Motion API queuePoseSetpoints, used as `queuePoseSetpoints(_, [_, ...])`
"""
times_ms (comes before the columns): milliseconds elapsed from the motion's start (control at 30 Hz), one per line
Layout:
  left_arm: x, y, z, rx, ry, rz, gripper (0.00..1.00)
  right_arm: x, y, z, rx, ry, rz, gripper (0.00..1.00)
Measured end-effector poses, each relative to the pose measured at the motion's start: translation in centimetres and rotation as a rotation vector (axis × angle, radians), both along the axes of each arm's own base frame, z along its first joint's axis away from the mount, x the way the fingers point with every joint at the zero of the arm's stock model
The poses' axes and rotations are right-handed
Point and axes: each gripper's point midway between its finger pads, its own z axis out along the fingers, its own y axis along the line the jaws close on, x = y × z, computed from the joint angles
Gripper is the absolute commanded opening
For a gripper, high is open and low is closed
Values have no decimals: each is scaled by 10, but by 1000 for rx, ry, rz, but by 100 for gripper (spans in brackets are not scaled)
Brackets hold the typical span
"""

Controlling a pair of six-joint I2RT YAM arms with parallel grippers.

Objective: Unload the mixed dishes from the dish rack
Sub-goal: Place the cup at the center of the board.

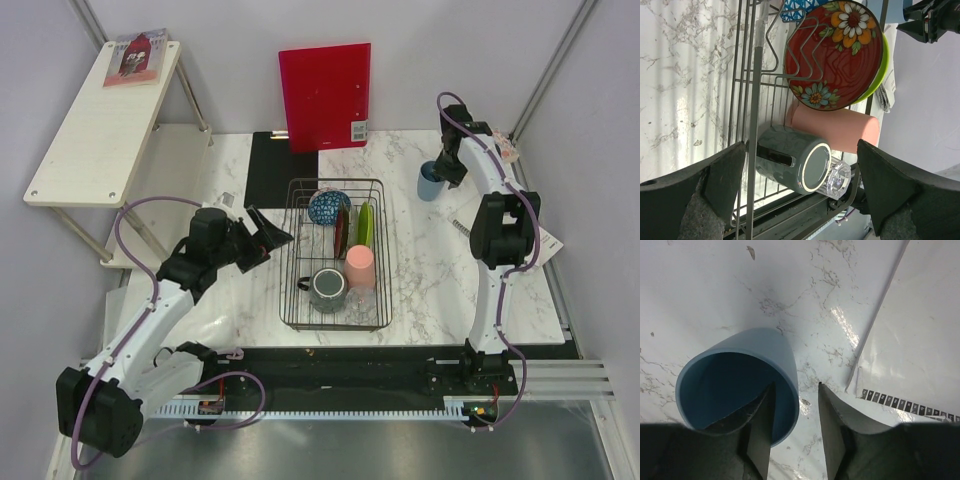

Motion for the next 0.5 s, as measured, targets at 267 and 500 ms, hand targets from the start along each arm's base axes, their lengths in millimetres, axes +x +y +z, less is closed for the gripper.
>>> queuePoseSetpoints(267, [1,0,-3,12,2,-8,99,2,10,6,55,-22,17,62])
queuePoseSetpoints(500, [1,1,-3,33,-16,-20,99,-10,32,96,155,-227,64,69])
